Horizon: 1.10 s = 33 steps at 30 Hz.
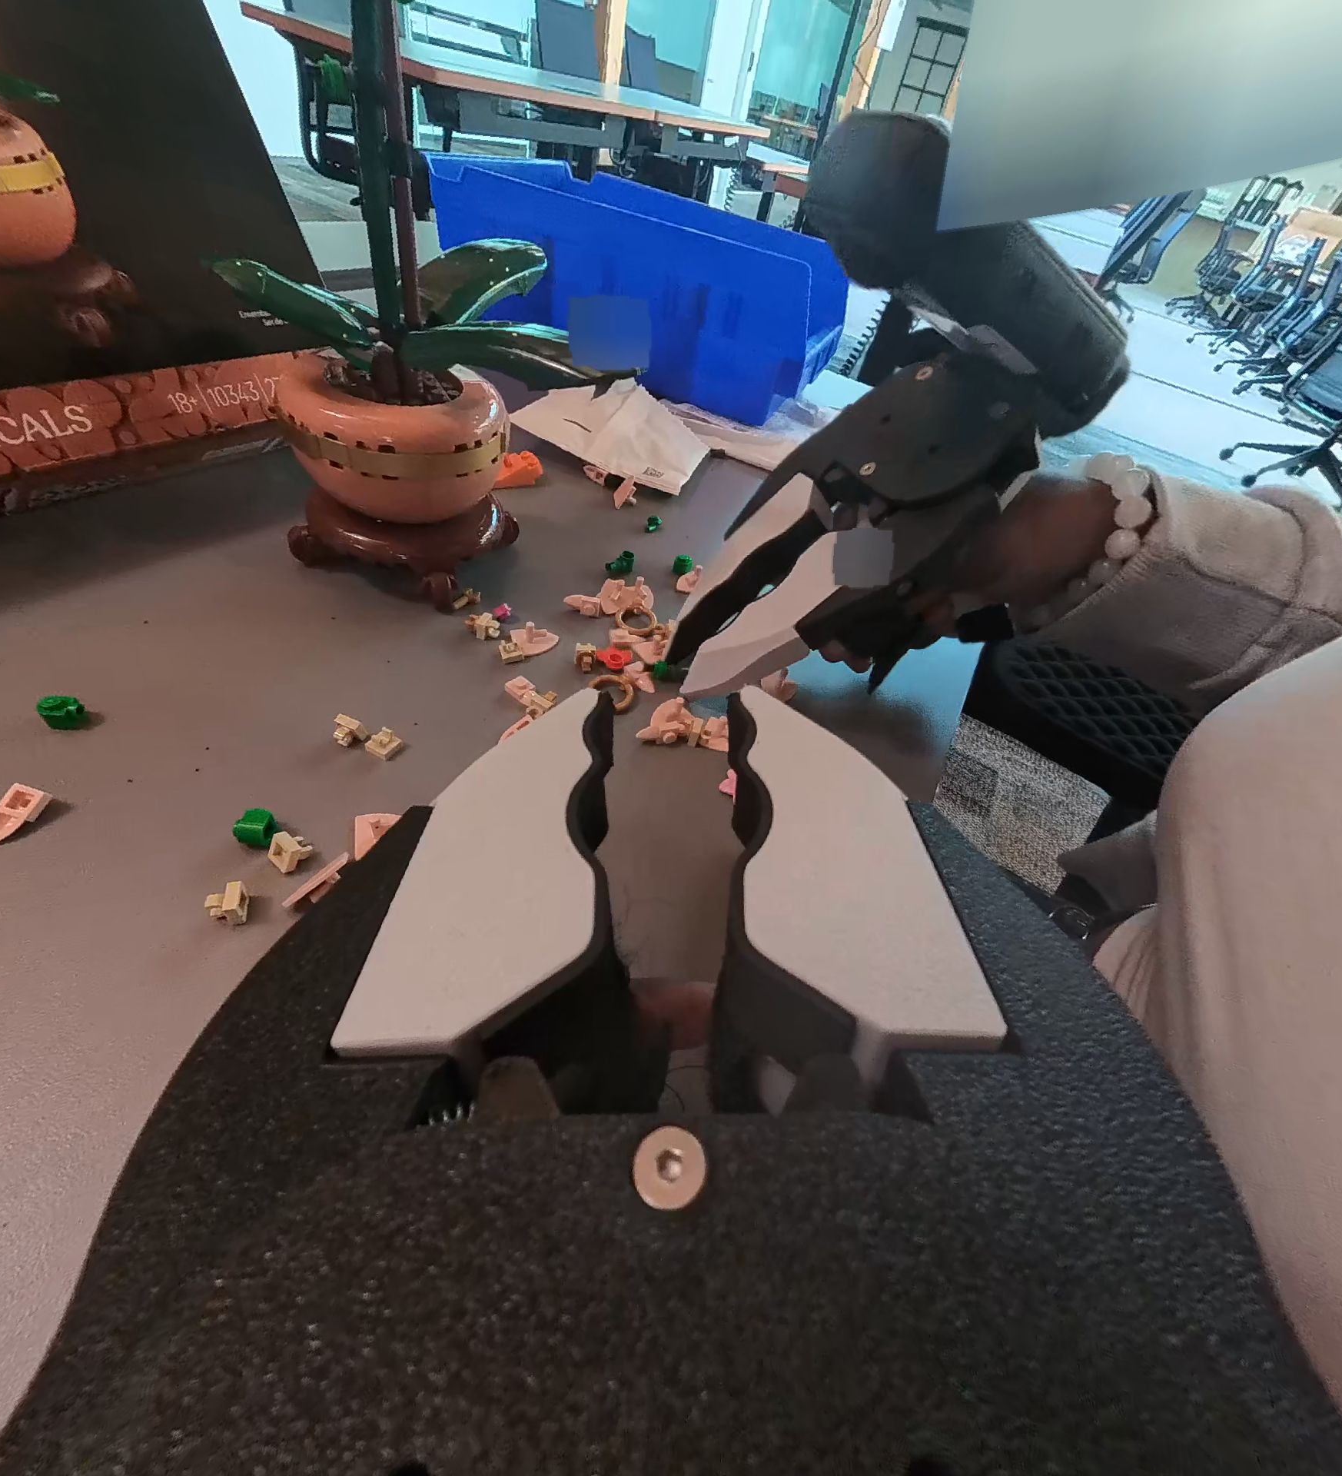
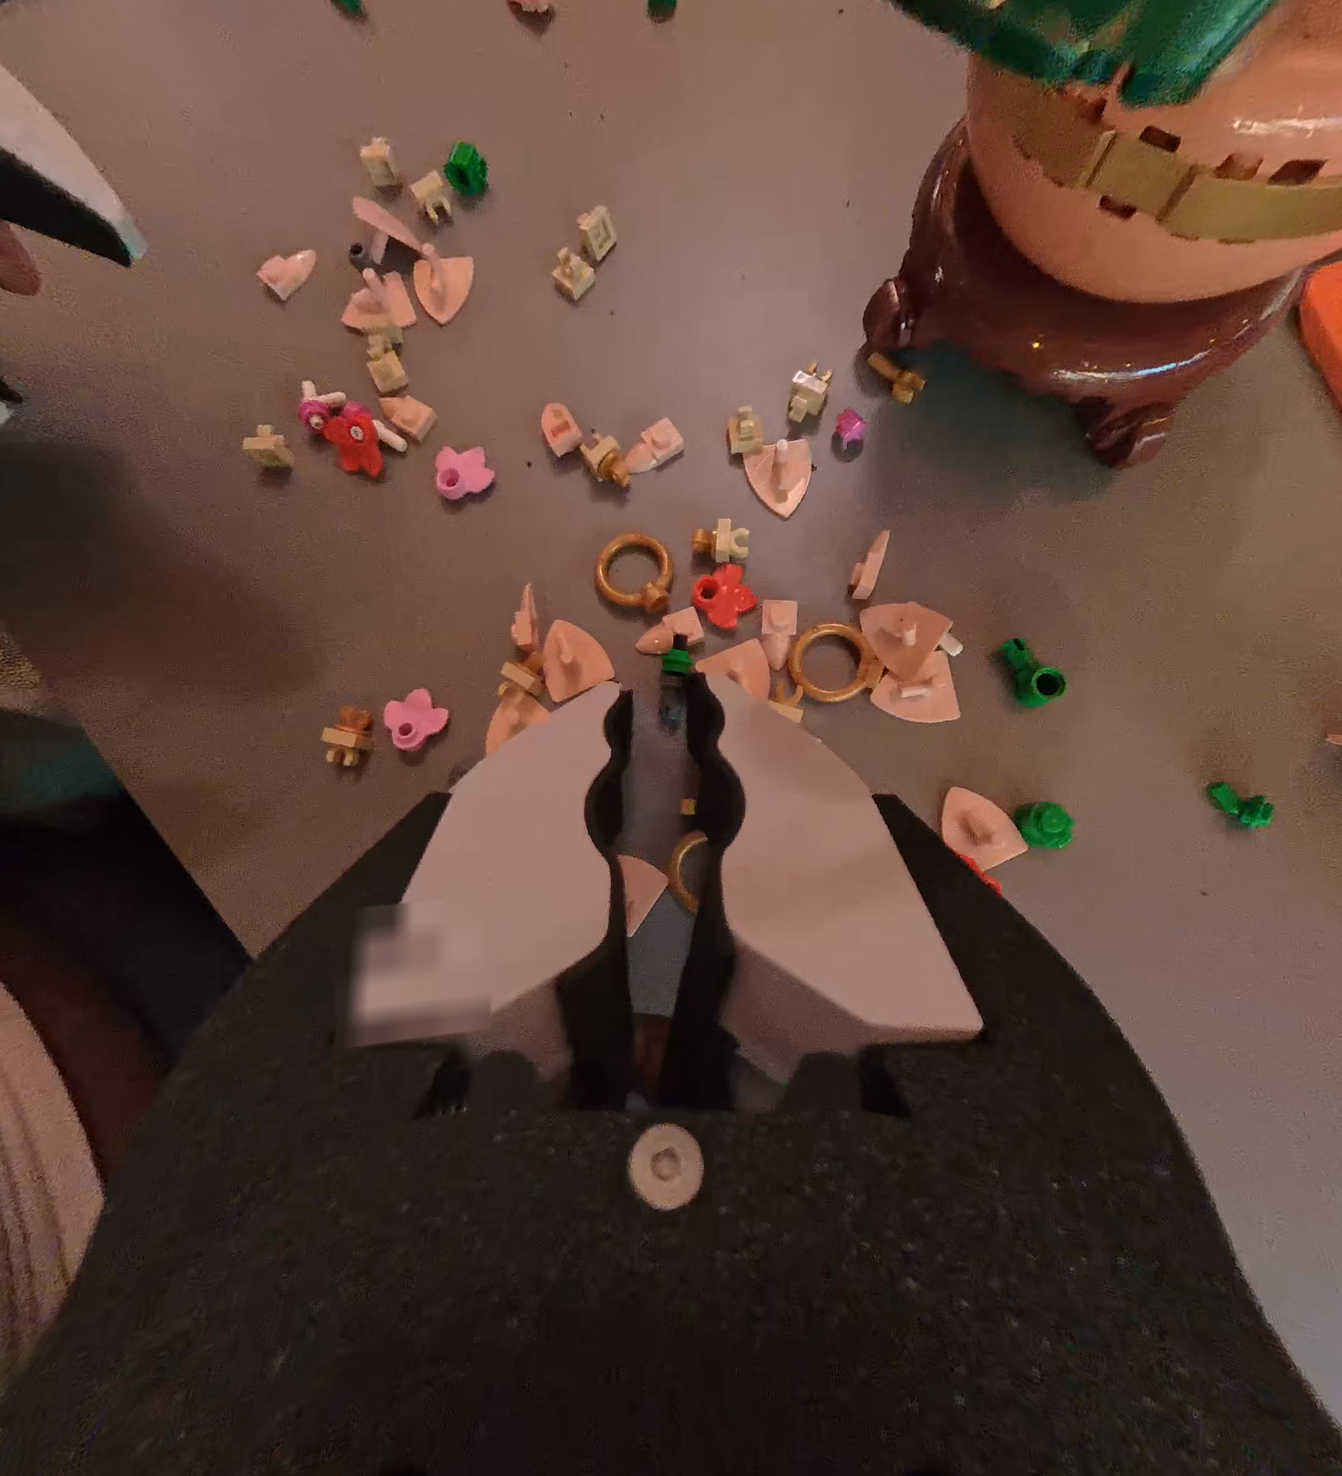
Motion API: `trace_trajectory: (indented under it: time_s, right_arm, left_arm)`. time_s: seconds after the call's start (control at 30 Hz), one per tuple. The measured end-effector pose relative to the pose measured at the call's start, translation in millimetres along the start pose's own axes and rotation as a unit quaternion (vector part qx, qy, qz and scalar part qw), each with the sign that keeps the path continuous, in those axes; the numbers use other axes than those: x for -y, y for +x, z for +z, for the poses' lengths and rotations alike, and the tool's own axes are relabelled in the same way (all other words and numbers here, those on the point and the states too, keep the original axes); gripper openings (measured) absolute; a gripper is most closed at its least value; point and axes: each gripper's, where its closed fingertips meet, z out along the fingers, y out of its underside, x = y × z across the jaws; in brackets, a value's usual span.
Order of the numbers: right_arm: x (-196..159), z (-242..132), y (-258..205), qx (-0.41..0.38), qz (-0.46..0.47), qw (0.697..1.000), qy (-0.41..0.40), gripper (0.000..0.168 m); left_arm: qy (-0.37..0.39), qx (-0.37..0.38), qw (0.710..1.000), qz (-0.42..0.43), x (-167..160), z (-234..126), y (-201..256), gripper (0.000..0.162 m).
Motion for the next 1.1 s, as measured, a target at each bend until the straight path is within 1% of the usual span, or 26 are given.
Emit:
trace_trajectory:
  time_s: [0.1, 0.17, 0.27, 0.33, 0.37, 0.4, 0.5, 0.57, 0.63, 0.73, 0.83, 0.9, 1.0, 1.07, 1.1]
  right_arm:
    - [2.8, 2.8, -2.3, 0.026, -0.011, 1.0, 0.005, 0.004]
    - [3.5, 3.0, -3.3, 0.036, -0.035, 0.999, 0.013, 0.003]
    - [5.3, -0.4, -6.0, 0.033, -0.131, 0.99, 0.032, 0.003]
    - [20.4, -11.4, -10.4, 0.021, -0.2, 0.976, 0.08, 0.004]
    - [30.6, -19.1, -12.5, 0.008, -0.242, 0.964, 0.106, 0.003]
    - [41.7, -27.8, -16.4, -0.005, -0.29, 0.947, 0.135, 0.004]
    - [66.3, -51.3, -43.1, -0.013, -0.424, 0.88, 0.214, 0.004]
    - [74.2, -60.4, -58.3, -0.014, -0.48, 0.843, 0.244, 0.004]
    - [77.7, -62.3, -65.2, -0.012, -0.502, 0.828, 0.251, 0.004]
    - [78.8, -63.0, -73.0, -0.009, -0.521, 0.812, 0.262, 0.004]
    - [78.5, -63.8, -73.4, -0.019, -0.529, 0.807, 0.262, 0.004]
    - [77.4, -66.1, -73.5, -0.013, -0.527, 0.807, 0.267, 0.004]
    - [77.0, -70.0, -74.4, -0.003, -0.518, 0.809, 0.277, 0.004]
    - [76.4, -70.4, -74.5, -0.004, -0.52, 0.808, 0.276, 0.004]
    - [75.9, -70.8, -74.9, -0.004, -0.522, 0.806, 0.277, 0.004]
  left_arm:
    - [0.005, -0.003, 1.0, 0.002, 0.8, -0.6, 2.1, 0.027]
    - [0.008, -0.004, 1.0, -0.001, 1.5, -0.6, 2.2, 0.027]
    - [0.008, -0.008, 1.0, -0.01, 1.7, 0.1, 1.8, 0.026]
    - [0.015, -0.018, 1.0, -0.021, 3.7, 0.7, 3.9, 0.029]
    - [0.022, -0.024, 0.999, -0.031, 5.5, 0.8, 4.9, 0.032]
    - [0.03, -0.033, 0.998, -0.045, 7.3, 0.7, 6.5, 0.031]
    - [0.071, -0.092, 0.986, -0.123, 21.6, 0.9, 17.8, 0.026]
    - [0.093, -0.126, 0.971, -0.18, 31.7, 1.8, 22.8, 0.025]
    - [0.091, -0.137, 0.966, -0.201, 33.7, 4.9, 24.9, 0.025]
    - [0.067, -0.125, 0.973, -0.183, 28.5, 12.1, 28.8, 0.023]
    - [0.062, -0.118, 0.979, -0.155, 28.8, 16.4, 33.3, 0.006]
    - [0.061, -0.12, 0.981, -0.143, 30.0, 17.4, 36.1, 0.007]
    - [0.064, -0.127, 0.979, -0.148, 31.8, 17.9, 37.4, 0.023]
    - [0.07, -0.139, 0.975, -0.158, 34.4, 17.6, 38.9, 0.019]
    - [0.075, -0.141, 0.974, -0.158, 35.8, 17.4, 39.4, 0.013]
